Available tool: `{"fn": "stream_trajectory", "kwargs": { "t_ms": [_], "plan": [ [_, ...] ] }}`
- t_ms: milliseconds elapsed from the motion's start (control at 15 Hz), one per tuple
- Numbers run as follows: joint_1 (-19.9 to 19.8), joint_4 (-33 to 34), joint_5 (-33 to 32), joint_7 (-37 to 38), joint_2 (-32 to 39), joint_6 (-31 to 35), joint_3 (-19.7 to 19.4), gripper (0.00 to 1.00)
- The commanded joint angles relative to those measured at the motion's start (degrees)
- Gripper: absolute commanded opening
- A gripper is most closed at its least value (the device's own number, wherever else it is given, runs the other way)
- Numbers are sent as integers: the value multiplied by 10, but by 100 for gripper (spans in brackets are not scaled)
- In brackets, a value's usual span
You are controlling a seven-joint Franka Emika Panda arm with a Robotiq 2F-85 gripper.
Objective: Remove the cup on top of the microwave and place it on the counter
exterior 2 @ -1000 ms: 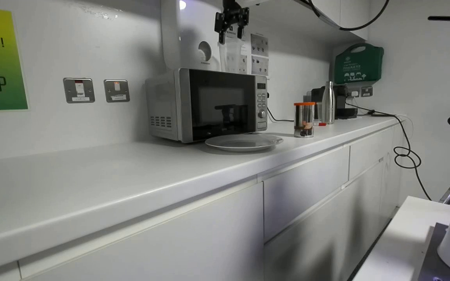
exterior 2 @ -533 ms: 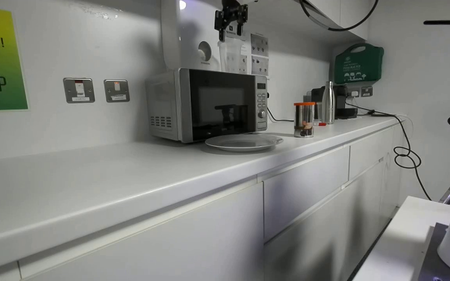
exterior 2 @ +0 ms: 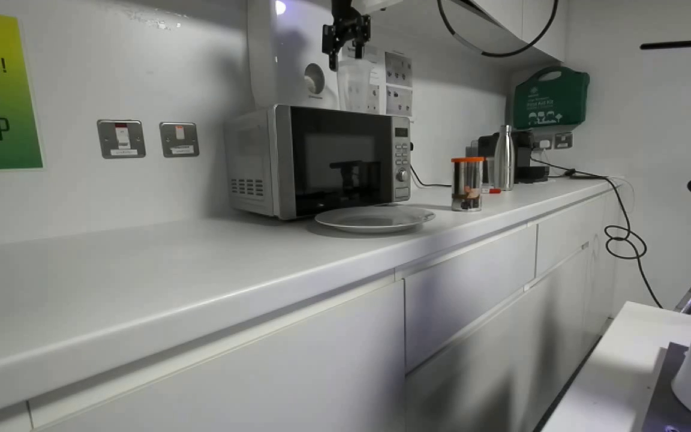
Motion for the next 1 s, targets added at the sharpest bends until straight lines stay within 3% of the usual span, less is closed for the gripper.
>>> {"fn": "stream_trajectory", "kwargs": {
  "t_ms": [0,267,333,400,933],
  "plan": [
    [13,43,20,-28,28,-32,-14,100],
    [14,44,27,-30,36,-33,-19,100],
    [15,43,31,-32,37,-34,-20,93],
    [16,42,33,-32,38,-35,-22,74],
    [16,41,42,-33,39,-42,-29,14]
  ]
}}
